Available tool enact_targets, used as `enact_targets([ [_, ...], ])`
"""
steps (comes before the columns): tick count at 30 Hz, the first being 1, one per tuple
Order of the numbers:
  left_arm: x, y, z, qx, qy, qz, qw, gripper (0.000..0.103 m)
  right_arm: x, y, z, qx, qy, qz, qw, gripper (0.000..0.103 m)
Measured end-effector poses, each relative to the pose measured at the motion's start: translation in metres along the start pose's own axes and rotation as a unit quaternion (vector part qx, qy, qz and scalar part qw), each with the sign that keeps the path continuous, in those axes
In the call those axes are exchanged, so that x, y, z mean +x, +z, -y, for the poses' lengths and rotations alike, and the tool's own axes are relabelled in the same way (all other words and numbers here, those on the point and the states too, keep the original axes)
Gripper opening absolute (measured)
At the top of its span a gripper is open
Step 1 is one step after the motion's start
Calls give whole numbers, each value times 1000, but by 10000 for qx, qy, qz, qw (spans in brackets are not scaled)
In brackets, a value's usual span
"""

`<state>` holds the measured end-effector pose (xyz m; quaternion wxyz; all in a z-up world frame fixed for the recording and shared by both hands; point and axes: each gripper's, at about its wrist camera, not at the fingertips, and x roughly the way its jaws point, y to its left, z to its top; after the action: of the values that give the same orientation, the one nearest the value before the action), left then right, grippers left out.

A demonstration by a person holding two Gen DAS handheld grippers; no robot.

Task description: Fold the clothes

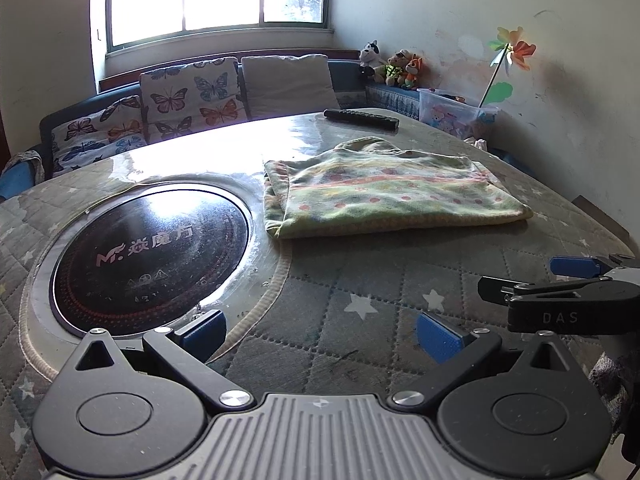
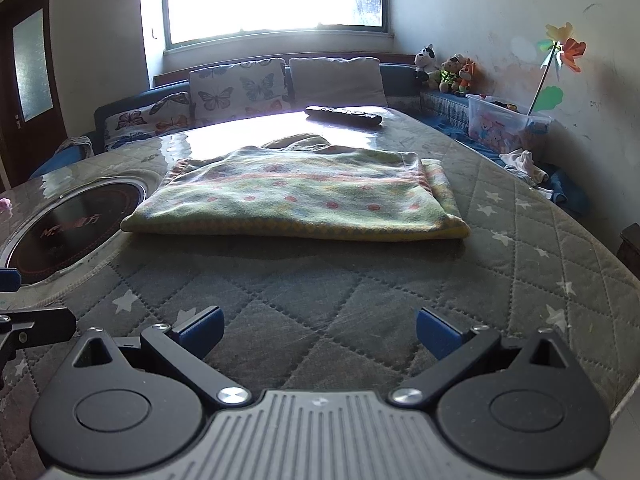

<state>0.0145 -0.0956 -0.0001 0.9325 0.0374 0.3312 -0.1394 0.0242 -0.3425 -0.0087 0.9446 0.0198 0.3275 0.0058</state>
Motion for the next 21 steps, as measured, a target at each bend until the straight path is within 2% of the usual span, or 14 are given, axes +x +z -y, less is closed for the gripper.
enact_targets([
  [21,13,8,6,188,-78,-91,9998,103,10,2,2,59,-32,-99,9999,103],
])
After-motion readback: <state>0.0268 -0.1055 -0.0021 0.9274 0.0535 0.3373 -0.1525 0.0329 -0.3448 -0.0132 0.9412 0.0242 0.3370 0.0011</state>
